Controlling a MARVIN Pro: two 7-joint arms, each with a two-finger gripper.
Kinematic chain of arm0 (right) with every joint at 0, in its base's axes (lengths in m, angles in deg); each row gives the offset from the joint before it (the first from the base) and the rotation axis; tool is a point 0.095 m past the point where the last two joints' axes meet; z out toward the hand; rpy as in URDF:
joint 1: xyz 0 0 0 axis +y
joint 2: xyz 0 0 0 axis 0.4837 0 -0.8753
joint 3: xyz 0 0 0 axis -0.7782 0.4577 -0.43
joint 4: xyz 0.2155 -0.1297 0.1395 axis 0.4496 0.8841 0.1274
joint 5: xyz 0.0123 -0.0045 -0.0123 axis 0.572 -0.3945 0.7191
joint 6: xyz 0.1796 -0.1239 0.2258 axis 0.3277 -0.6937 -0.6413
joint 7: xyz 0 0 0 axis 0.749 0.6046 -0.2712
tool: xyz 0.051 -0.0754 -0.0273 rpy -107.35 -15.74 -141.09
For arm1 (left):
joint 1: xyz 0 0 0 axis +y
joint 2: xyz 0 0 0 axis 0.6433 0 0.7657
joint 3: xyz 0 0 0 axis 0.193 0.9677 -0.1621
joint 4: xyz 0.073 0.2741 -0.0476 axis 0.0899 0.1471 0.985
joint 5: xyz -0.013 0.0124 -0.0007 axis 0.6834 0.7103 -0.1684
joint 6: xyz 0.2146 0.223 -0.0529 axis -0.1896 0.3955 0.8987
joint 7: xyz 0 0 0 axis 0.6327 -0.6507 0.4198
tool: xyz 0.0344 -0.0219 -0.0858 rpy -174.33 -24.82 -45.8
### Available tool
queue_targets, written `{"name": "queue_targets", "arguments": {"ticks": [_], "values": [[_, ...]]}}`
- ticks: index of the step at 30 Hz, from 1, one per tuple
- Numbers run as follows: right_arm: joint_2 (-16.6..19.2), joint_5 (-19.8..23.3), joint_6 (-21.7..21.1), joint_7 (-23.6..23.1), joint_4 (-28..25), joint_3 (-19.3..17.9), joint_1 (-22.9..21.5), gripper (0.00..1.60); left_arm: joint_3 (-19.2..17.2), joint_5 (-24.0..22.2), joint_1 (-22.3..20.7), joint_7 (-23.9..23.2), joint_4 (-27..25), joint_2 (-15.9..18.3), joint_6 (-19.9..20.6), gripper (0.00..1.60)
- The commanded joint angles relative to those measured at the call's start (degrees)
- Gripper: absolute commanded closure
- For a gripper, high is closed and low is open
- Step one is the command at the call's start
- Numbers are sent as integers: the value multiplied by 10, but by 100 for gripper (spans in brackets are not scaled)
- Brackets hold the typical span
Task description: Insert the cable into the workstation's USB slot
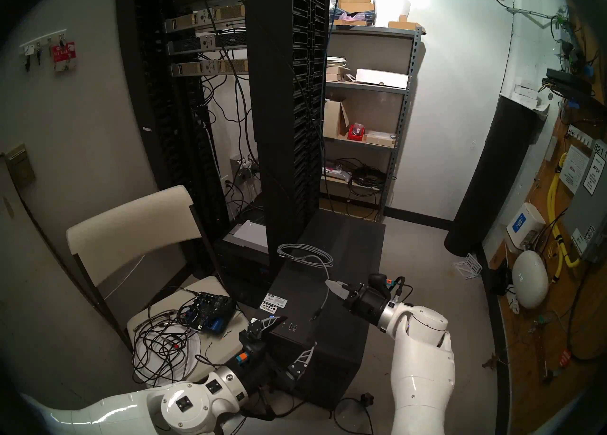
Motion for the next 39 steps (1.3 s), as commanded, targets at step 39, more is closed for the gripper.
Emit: {"name": "queue_targets", "arguments": {"ticks": [39], "values": [[3,49,-1,37,-42,40,11,160,89,206,-117,142,165,-144,-3,43]]}}
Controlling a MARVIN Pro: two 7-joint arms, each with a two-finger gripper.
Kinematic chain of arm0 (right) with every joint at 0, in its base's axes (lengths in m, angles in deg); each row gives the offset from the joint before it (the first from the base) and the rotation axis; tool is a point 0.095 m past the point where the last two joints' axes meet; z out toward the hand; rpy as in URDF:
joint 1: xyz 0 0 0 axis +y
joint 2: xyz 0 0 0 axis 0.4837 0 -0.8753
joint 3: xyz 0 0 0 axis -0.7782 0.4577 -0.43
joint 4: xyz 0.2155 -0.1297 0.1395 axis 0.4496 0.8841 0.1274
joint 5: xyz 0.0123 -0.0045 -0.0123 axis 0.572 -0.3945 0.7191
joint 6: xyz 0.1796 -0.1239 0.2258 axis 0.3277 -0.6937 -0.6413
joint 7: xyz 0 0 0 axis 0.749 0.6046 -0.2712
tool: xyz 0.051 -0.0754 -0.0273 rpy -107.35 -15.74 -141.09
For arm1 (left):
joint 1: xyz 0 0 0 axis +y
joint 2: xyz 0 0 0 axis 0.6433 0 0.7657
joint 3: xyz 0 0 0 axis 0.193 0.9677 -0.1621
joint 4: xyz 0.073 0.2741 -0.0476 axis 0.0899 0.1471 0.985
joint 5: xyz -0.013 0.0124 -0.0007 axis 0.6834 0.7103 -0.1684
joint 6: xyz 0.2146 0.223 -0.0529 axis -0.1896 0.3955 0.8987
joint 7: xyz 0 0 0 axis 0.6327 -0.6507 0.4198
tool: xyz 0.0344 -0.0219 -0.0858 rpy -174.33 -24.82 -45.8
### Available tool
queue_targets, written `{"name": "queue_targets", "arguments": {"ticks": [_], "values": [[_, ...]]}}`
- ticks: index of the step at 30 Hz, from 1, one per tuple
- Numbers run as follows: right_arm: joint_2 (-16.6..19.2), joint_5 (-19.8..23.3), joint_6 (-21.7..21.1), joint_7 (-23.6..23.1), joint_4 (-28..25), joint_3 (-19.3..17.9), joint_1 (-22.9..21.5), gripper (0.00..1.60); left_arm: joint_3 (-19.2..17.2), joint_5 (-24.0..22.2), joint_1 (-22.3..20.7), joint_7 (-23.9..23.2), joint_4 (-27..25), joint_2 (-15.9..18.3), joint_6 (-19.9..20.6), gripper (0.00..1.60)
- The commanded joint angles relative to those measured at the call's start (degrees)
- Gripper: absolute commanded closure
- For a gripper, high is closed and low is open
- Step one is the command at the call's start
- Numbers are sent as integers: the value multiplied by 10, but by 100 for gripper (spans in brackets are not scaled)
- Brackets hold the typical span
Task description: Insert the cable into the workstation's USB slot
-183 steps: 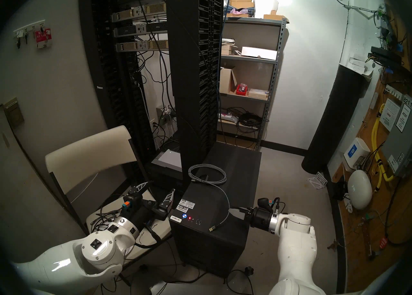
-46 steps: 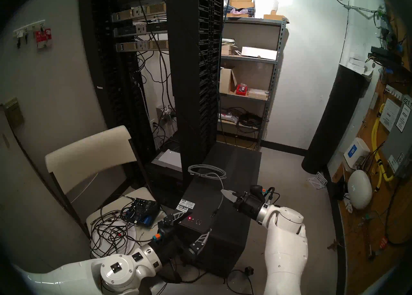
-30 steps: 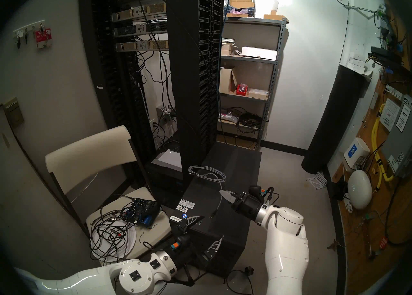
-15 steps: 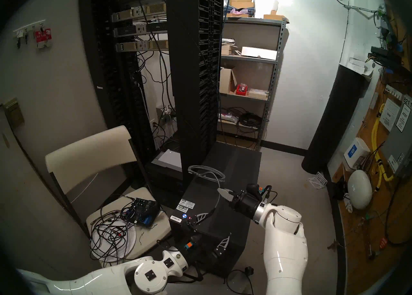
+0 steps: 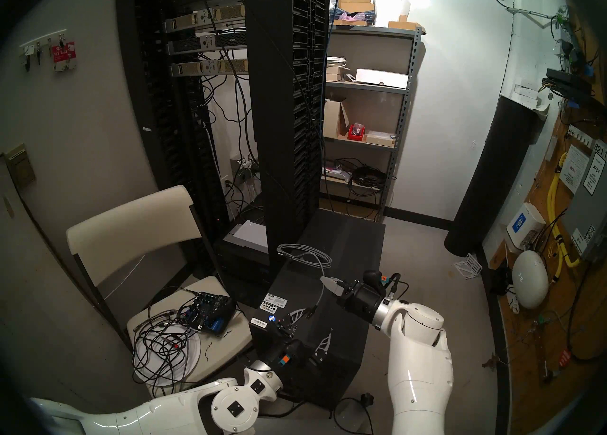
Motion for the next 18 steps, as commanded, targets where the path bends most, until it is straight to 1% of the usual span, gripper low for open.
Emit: {"name": "queue_targets", "arguments": {"ticks": [1,3,4,5,8,10,13,14,18], "values": [[-2,12,-1,-5,-13,1,-6,160,12,26,-26,35,14,-27,-5,49],[-2,13,-2,-6,-16,1,-6,160,18,30,-30,44,23,-31,-6,48],[-2,13,-2,-6,-17,1,-6,160,21,36,-33,50,27,-31,-6,43],[-2,14,-3,-6,-18,1,-6,160,24,36,-35,56,32,-32,-7,41],[-2,15,-3,-6,-19,2,-5,160,33,42,-40,74,46,-35,-10,43],[-2,15,-3,-6,-19,3,-5,160,39,49,-44,91,56,-37,-15,38],[-2,16,-4,-7,-21,6,-5,160,45,51,-48,110,72,-43,-20,19],[-2,16,-5,-8,-22,7,-5,160,48,55,-50,119,77,-44,-22,23],[-2,17,-6,-7,-23,10,-4,160,57,56,-57,143,91,-49,-24,21]]}}
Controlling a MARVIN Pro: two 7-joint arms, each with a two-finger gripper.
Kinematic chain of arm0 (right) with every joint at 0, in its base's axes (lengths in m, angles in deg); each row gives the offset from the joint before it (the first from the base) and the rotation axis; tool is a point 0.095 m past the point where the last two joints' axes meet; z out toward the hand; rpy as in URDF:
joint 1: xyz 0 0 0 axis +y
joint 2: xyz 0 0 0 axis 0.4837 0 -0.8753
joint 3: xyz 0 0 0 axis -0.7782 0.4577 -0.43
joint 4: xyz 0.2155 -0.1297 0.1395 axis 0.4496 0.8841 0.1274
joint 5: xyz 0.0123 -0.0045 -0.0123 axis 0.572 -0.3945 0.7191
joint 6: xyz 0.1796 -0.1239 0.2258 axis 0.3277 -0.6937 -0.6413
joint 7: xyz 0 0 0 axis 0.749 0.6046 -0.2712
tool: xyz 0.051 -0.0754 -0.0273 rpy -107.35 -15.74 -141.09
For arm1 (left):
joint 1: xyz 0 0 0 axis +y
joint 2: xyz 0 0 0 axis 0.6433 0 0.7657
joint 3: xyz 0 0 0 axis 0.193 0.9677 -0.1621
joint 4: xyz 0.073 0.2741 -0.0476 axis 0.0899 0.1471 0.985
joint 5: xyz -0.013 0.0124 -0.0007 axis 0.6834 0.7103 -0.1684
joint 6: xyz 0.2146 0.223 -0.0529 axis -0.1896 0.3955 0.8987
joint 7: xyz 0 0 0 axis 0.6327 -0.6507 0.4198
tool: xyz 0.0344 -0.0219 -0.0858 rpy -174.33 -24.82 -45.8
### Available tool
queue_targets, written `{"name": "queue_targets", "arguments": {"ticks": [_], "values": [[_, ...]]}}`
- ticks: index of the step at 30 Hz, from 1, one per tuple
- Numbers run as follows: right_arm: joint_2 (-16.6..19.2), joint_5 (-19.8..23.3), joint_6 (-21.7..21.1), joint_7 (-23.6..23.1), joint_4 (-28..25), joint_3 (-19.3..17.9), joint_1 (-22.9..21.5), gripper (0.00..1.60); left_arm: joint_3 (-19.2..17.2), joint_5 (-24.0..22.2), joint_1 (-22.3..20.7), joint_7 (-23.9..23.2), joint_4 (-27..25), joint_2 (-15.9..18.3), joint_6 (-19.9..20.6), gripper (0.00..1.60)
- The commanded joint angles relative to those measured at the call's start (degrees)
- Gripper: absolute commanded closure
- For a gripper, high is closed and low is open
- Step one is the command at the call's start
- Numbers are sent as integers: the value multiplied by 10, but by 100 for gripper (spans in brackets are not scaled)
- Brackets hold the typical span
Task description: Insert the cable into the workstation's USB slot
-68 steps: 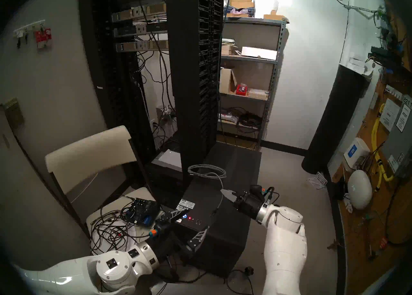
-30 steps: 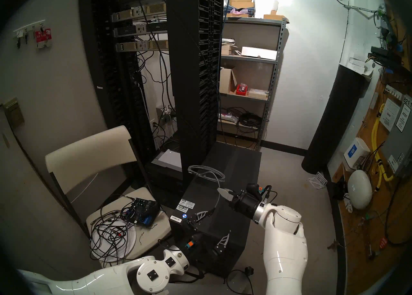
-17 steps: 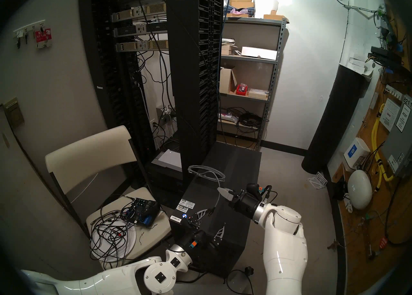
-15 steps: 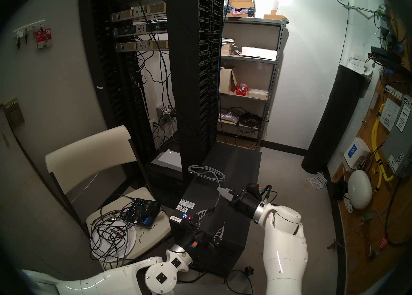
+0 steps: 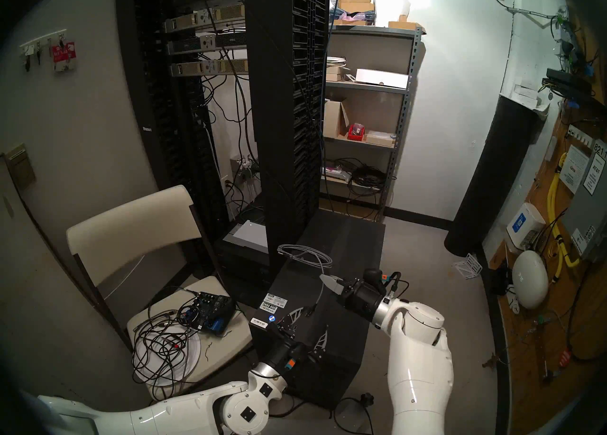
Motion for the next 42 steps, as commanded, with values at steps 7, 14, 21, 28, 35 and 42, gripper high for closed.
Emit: {"name": "queue_targets", "arguments": {"ticks": [7,14,21,28,35,42], "values": [[0,15,-7,-2,-22,12,1,160,30,12,-34,72,33,-26,-15,37],[1,21,-10,-1,-30,17,7,160,48,7,-46,107,62,-36,-19,72],[1,26,-12,0,-36,21,12,160,62,3,-56,142,81,-44,-16,53],[2,30,-13,0,-40,23,16,160,77,-10,-69,172,105,-57,-18,55],[2,34,-14,2,-45,26,19,160,101,-26,-83,188,107,-55,-17,93],[2,36,-15,4,-47,29,21,160,127,-38,-97,211,103,-50,-17,110]]}}
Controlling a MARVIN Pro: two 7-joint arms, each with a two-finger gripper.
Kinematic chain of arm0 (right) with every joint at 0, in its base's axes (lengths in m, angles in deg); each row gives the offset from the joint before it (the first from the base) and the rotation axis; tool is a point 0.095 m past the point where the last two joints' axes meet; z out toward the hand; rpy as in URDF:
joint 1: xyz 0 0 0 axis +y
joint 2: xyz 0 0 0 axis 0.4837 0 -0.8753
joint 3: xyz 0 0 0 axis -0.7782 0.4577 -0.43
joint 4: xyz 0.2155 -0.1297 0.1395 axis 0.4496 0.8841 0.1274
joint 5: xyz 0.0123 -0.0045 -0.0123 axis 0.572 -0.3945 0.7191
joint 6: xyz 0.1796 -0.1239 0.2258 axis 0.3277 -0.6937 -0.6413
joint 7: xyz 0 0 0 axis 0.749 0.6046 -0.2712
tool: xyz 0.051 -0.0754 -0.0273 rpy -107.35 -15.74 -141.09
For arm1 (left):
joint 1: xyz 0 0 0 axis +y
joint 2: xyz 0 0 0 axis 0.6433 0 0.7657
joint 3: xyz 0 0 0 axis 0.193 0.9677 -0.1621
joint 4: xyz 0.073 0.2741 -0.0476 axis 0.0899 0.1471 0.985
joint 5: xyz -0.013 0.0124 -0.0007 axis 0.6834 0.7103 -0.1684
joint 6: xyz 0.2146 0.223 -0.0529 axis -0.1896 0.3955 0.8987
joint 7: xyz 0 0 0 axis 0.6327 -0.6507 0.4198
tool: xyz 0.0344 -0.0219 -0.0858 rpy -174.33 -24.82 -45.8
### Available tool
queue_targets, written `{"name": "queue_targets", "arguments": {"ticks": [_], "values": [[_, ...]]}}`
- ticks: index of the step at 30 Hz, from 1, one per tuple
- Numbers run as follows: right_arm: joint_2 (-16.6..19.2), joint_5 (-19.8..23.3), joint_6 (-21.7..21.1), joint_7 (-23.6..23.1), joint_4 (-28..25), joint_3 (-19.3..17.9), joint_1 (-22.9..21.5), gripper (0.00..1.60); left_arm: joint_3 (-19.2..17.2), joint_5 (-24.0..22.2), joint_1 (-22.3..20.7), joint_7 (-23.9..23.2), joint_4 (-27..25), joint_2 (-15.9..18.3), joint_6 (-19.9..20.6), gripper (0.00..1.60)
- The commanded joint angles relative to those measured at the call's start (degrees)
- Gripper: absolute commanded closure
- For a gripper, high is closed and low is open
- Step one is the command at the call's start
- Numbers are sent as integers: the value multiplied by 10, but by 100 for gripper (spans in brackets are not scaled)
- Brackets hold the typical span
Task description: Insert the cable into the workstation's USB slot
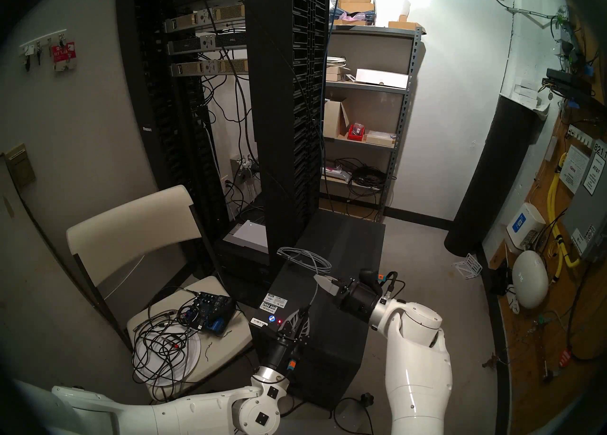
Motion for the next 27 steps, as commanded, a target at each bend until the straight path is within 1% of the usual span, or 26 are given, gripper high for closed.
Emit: {"name": "queue_targets", "arguments": {"ticks": [1,5,6,7,11,13,18,20,21,22,23,25,26,27], "values": [[2,12,0,2,-15,5,-1,160,15,-8,-23,25,-14,-3,-4,111],[2,10,-3,-1,-16,5,0,160,28,-12,-29,36,-16,-1,-5,117],[2,10,-3,-2,-16,5,1,160,30,-22,-31,33,-19,0,-7,119],[2,8,-4,-6,-16,5,1,160,34,-21,-33,38,-17,0,-9,130],[4,5,-5,-14,-14,6,4,160,41,-36,-37,41,-18,2,-16,144],[5,5,-6,-16,-14,6,4,160,48,-38,-40,46,-13,0,-22,160],[9,3,-9,-22,-13,7,4,160,55,-49,-44,53,-14,1,-23,160],[10,2,-9,-23,-13,8,5,146,59,-53,-46,57,-17,4,-23,160],[10,2,-10,-23,-13,8,5,142,59,-54,-46,56,-19,5,-26,160],[11,1,-10,-24,-13,9,5,132,60,-58,-47,56,-20,6,-27,160],[12,1,-9,-24,-12,10,6,126,60,-56,-47,59,-23,8,-30,160],[16,-1,-9,-28,-11,12,7,120,59,-65,-46,54,-30,12,-38,160],[16,-1,-8,-28,-11,13,7,114,60,-64,-47,56,-32,13,-39,160],[20,-4,-7,-30,-10,16,8,113,59,-71,-46,50,-41,16,-44,160]]}}
